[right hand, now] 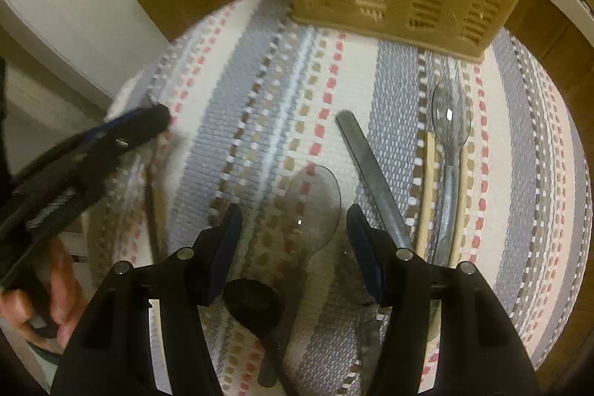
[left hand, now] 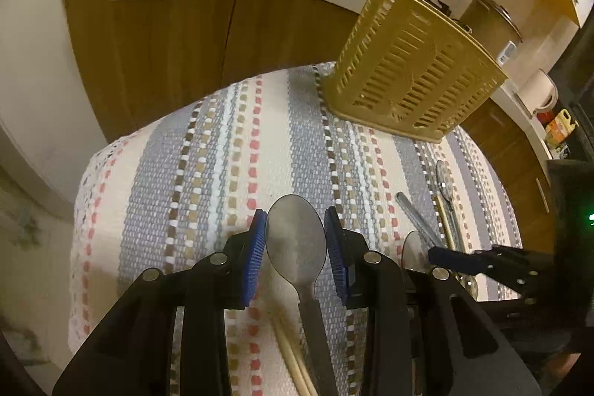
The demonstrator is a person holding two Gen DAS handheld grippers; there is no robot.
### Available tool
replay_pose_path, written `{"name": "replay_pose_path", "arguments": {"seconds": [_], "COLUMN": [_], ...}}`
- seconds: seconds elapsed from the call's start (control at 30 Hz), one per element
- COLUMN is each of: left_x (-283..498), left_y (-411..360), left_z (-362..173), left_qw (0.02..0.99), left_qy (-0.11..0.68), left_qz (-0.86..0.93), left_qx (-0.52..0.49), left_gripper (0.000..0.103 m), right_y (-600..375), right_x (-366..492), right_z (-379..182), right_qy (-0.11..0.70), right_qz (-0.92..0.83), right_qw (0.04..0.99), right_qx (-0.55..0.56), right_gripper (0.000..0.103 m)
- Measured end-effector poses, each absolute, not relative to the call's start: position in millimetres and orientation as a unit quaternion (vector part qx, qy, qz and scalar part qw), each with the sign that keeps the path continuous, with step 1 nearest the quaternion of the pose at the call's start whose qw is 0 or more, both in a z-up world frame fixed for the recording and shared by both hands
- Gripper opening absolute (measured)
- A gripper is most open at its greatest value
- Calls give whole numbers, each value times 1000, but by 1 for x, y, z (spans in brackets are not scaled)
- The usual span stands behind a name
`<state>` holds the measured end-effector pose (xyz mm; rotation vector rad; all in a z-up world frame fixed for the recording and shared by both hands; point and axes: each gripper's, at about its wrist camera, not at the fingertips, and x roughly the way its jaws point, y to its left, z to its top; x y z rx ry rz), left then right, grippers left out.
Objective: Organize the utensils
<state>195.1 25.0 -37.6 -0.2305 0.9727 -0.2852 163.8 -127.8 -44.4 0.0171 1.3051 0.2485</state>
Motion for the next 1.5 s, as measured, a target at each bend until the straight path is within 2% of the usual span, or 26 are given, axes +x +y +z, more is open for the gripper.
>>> {"name": "replay_pose_path", "arguments": {"seconds": [0.03,0.1,0.13,0.3,0.5,0.77,1.1,1.27,1.5], "left_x": [195,195,195,194,185,179,217,249,289], "left_y": [24,22,22,22,23,12,-23,-38,-49], "left_z": [-37,-37,-36,-24,13,96,190,194,164], "left_qw": [868,870,872,882,904,944,967,971,968], "left_qy": [463,459,456,434,377,254,167,166,191], "left_qz": [-139,-142,-143,-149,-162,-177,-180,-166,-157], "left_qx": [-110,-109,-109,-109,-116,-110,-65,-46,-42], "left_gripper": [30,30,30,30,29,29,29,29,29], "right_y": [-125,-119,-116,-117,-147,-187,-247,-274,-275], "right_x": [164,163,163,159,139,141,190,221,264], "right_z": [-44,-44,-44,-39,13,92,183,198,163], "right_qy": [602,597,595,575,477,316,204,160,166], "right_qz": [111,103,101,117,160,152,95,21,-28], "right_qw": [791,795,797,810,864,936,970,982,982], "right_qx": [-1,-20,-29,-26,3,46,92,98,88], "right_gripper": [54,32,29,29,29,29,29,29,29]}}
